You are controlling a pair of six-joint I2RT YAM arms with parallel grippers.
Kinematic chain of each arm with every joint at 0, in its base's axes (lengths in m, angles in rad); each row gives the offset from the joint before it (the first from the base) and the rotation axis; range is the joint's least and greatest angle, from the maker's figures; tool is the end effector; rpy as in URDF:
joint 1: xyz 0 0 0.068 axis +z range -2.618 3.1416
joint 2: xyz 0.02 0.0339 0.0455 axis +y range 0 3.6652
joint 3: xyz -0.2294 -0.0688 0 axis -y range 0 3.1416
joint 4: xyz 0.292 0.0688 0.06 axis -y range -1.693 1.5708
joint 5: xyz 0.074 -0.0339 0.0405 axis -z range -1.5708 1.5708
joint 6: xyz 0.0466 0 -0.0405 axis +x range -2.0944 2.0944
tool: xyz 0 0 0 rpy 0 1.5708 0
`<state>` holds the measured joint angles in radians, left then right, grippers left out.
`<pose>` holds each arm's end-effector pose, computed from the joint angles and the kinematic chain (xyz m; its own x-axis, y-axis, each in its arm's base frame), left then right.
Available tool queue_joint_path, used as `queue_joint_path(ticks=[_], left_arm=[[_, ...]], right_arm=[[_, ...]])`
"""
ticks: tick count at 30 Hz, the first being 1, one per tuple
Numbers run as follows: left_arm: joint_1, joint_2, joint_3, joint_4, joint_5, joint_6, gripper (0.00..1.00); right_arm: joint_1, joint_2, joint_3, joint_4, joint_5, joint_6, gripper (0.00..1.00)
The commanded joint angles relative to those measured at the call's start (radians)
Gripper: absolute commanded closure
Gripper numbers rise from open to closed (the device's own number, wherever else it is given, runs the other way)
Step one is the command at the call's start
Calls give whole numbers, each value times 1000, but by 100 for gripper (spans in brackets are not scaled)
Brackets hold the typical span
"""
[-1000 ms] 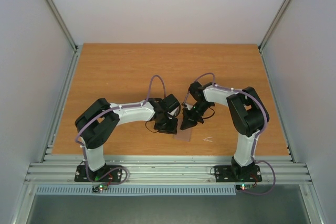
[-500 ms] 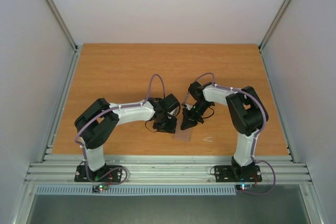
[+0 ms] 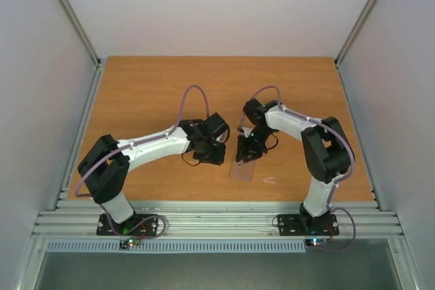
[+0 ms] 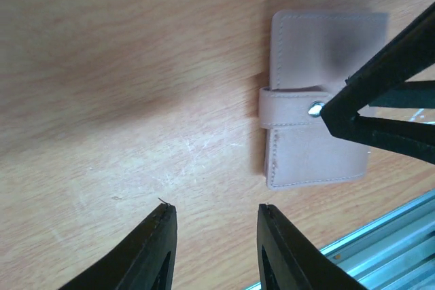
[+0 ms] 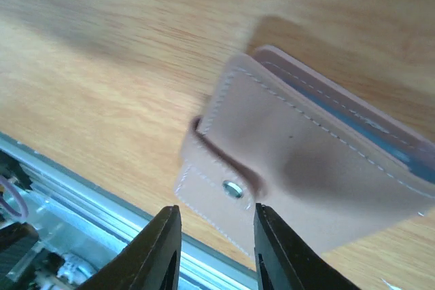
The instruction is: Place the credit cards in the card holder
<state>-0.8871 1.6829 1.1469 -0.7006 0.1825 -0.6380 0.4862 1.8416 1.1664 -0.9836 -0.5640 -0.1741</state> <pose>0.2250 -0.2896 0.1307 -0.9558 0.2458 -0.1614 0.2872 0.8981 -0.3331 0.2862 0.1794 0.0859 -0.8062 -0.5917 -0.0057 -0.5006 0.6769 0.5397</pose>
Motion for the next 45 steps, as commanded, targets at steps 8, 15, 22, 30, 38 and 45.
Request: queue_joint_path(ticks=[8,15,22,30,38,45], left_arm=[[65,-152,229,-260,-179,191,59],[187,-252,389,-360,-303,290,11],[285,-351,432,-338,-473,358,1],[406,-532,200,-77,-630,494,1],[517,-709,-186,319,-653,574,1],[674,-733,-505,646,-520,578,1]], right_arm=[[-5,-257,165,-127,167,17,7],[-7,-361,354,-216,377,2,2],[-14,-413,521,-238,609,-40,1],[-23,-618,401,-5,860,-152,1],[-36,-813,53,334,975,-225,2],[-125,-988,-294,584,824,-341,1]])
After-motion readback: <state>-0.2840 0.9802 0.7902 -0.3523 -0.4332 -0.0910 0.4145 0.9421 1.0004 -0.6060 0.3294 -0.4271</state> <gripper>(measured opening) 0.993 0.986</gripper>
